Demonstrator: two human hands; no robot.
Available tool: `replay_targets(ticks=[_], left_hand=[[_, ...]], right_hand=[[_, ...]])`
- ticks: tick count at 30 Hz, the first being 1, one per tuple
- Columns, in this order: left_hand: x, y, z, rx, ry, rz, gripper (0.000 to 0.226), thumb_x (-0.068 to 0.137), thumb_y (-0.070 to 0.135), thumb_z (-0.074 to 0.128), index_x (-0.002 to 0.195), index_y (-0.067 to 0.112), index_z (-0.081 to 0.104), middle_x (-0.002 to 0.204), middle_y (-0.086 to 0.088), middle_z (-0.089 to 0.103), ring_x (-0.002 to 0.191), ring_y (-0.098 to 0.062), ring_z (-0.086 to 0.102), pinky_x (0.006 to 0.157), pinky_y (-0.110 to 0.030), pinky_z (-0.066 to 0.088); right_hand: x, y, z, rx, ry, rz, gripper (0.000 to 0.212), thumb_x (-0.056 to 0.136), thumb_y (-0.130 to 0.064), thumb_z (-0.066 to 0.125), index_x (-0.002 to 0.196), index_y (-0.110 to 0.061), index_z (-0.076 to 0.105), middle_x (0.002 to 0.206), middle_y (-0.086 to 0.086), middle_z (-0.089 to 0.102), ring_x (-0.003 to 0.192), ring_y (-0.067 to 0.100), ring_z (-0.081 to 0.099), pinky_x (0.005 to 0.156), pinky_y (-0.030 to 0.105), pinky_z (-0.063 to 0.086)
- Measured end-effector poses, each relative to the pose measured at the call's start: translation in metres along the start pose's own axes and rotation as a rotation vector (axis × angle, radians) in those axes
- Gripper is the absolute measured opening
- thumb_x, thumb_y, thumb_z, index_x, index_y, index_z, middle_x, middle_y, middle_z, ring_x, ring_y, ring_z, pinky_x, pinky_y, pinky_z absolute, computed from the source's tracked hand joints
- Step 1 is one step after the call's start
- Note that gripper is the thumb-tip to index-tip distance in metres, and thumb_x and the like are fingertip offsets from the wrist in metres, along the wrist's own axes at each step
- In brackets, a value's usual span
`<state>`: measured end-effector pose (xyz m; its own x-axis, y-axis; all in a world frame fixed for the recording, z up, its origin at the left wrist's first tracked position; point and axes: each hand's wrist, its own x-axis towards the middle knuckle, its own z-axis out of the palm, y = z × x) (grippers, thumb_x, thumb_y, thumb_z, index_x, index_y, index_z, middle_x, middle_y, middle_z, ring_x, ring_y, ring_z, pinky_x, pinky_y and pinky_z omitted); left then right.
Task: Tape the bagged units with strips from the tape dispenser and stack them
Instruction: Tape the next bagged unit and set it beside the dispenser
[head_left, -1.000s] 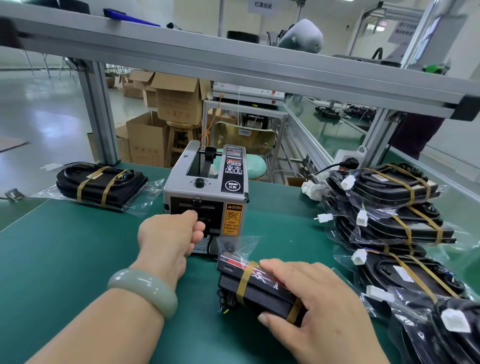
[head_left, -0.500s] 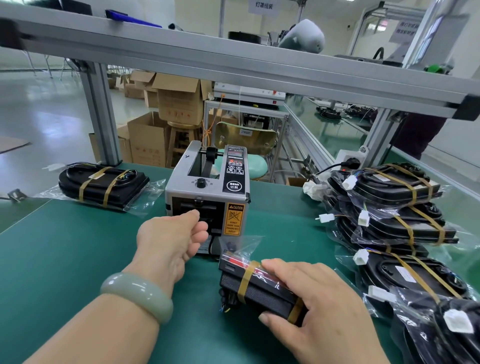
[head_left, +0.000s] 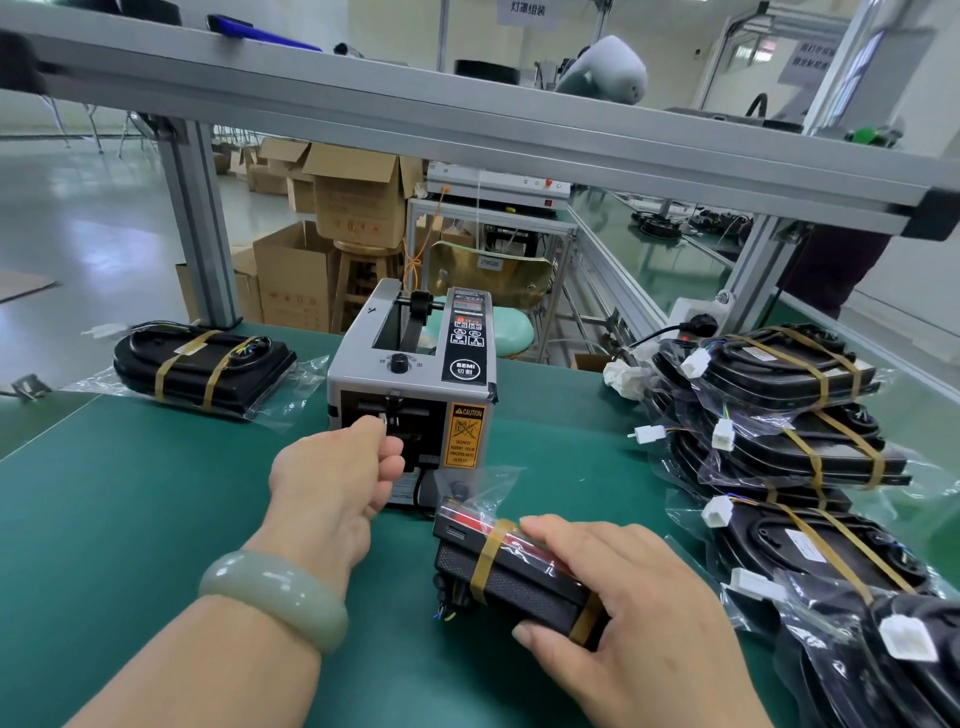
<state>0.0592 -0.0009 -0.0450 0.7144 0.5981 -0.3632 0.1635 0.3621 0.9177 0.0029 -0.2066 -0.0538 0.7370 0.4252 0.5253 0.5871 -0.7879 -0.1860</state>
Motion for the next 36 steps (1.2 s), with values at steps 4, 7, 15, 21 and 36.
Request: replay_targets(ticks=[4, 7, 15, 21, 36], left_hand=[[-0.022, -0.001, -0.023, -0.010, -0.225, -0.020, 0.017, 0.089, 0.018, 0.060, 0.073, 0.014, 0.060, 0.049, 0.006, 0.061, 0.037, -0.002, 0.051, 0.035, -0.013, 0.039], [-0.039, -0.005, -0.036, 0.021, -0.334, 0.004, 0.018, 0.086, 0.027, 0.063, 0.072, 0.016, 0.061, 0.055, 0.003, 0.060, 0.041, -0.006, 0.049, 0.038, -0.017, 0.039], [-0.066, -0.027, -0.046, 0.171, -0.351, 0.213, 0.040, 0.047, 0.053, 0.083, 0.070, 0.021, 0.073, 0.070, 0.002, 0.060, 0.077, -0.016, 0.053, 0.084, -0.040, 0.045], [-0.066, -0.045, -0.043, 0.178, -0.350, 0.224, 0.027, 0.060, 0.052, 0.074, 0.078, 0.032, 0.075, 0.086, 0.002, 0.075, 0.095, -0.018, 0.066, 0.098, -0.047, 0.046], [-0.075, -0.046, -0.036, 0.197, -0.209, 0.314, 0.014, 0.080, 0.031, 0.068, 0.067, 0.031, 0.074, 0.045, 0.013, 0.057, 0.043, 0.003, 0.047, 0.062, -0.026, 0.040]], right_hand=[[0.000, 0.001, 0.000, 0.009, 0.000, 0.003, 0.067, 0.050, -0.057, 0.063, 0.114, -0.043, 0.052, 0.094, -0.028, 0.063, 0.077, 0.004, 0.055, 0.062, 0.018, 0.051], [0.000, 0.001, 0.000, 0.020, 0.004, 0.001, 0.070, 0.048, -0.055, 0.066, 0.115, -0.042, 0.051, 0.093, -0.027, 0.063, 0.077, 0.004, 0.055, 0.060, 0.019, 0.051], [-0.002, -0.002, 0.001, 0.000, 0.019, -0.016, 0.069, 0.047, -0.055, 0.067, 0.113, -0.044, 0.051, 0.092, -0.026, 0.063, 0.078, 0.006, 0.050, 0.061, 0.018, 0.050], [-0.001, -0.003, 0.002, -0.006, 0.010, 0.001, 0.066, 0.046, -0.054, 0.068, 0.110, -0.043, 0.057, 0.090, -0.026, 0.063, 0.075, 0.007, 0.058, 0.061, 0.019, 0.050], [-0.002, -0.002, 0.002, -0.020, -0.022, 0.019, 0.063, 0.049, -0.053, 0.069, 0.111, -0.042, 0.062, 0.091, -0.026, 0.063, 0.075, 0.009, 0.058, 0.062, 0.020, 0.049]])
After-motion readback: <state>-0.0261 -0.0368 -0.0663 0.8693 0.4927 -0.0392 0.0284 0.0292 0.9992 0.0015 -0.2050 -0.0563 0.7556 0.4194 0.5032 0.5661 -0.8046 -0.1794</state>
